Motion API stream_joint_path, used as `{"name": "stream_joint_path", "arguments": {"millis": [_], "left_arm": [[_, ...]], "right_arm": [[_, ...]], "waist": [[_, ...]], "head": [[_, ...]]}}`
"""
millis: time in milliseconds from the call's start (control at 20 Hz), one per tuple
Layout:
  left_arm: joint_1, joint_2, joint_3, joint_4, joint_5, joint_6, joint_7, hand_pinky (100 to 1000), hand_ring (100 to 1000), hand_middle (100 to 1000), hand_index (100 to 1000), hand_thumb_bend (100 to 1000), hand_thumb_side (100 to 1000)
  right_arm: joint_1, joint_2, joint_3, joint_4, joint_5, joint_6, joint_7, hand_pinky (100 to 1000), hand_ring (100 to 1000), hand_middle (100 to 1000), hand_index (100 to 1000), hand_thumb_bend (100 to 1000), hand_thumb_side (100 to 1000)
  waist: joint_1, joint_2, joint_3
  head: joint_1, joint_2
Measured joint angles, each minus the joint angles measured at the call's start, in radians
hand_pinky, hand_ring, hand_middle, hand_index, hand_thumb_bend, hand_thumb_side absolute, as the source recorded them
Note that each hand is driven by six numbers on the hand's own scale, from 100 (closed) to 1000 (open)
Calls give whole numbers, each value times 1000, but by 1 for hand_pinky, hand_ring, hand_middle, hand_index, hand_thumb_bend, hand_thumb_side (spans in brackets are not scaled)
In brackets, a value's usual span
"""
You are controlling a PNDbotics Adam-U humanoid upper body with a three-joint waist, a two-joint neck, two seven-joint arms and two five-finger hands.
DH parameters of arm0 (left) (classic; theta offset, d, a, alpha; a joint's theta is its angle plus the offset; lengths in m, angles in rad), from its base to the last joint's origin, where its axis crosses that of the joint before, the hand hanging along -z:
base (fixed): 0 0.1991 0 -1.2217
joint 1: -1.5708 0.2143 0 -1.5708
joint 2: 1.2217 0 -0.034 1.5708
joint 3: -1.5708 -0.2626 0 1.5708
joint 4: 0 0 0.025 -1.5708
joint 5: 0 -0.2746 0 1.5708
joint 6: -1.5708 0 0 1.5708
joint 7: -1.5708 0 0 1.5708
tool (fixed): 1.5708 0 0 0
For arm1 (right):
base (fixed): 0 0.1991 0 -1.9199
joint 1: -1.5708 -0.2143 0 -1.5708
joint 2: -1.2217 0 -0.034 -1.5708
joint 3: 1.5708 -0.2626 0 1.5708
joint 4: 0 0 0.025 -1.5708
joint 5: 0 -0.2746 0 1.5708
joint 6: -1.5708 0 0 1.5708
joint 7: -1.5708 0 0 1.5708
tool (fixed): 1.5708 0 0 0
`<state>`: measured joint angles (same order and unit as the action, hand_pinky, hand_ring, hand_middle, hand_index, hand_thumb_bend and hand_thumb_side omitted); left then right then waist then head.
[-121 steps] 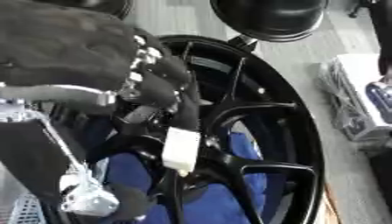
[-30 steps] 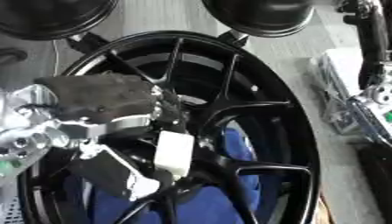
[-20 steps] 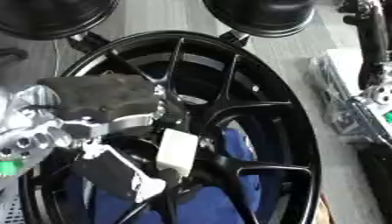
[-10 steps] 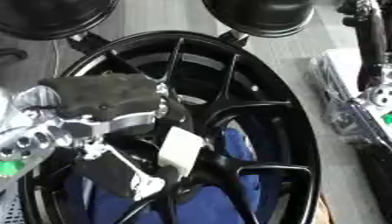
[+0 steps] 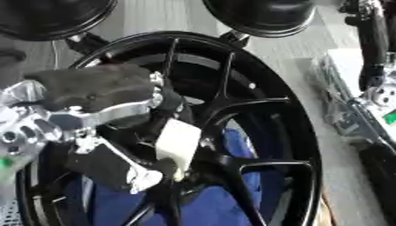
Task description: Pull the pin out of the wheel hub.
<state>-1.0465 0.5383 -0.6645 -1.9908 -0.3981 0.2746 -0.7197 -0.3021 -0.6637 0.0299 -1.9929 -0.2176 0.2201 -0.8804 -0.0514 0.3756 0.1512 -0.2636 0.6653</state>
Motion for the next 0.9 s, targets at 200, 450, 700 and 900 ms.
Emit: {"name": "stream_joint_path", "arguments": {"millis": [200, 450, 700, 900], "left_arm": [[2, 13, 32, 0, 22, -23, 33, 743, 497, 365, 487, 100, 146], [21, 56, 110, 0, 64, -53, 103, 749, 488, 356, 484, 100, 147], [59, 114, 211, 0, 140, -50, 190, 753, 481, 349, 482, 100, 149], [101, 164, 304, 0, 197, -43, 279, 753, 474, 345, 481, 100, 143]], "right_arm": [[1, 0, -5, 0, 4, 0, 0, 672, 653, 551, 673, 100, 668], [3, 0, -6, 0, 6, 0, 0, 672, 653, 551, 673, 100, 668], [3, 0, -11, 0, 14, -2, -2, 672, 653, 551, 672, 100, 667], [4, 0, -12, 0, 18, -4, -4, 672, 652, 551, 672, 100, 663]], "waist": [[0, -3, 2], [0, -5, 8], [-2, -5, 17], [-7, -6, 25]], "head": [[-6, 0], [-14, 0], [-22, 0], [-29, 0]]}}
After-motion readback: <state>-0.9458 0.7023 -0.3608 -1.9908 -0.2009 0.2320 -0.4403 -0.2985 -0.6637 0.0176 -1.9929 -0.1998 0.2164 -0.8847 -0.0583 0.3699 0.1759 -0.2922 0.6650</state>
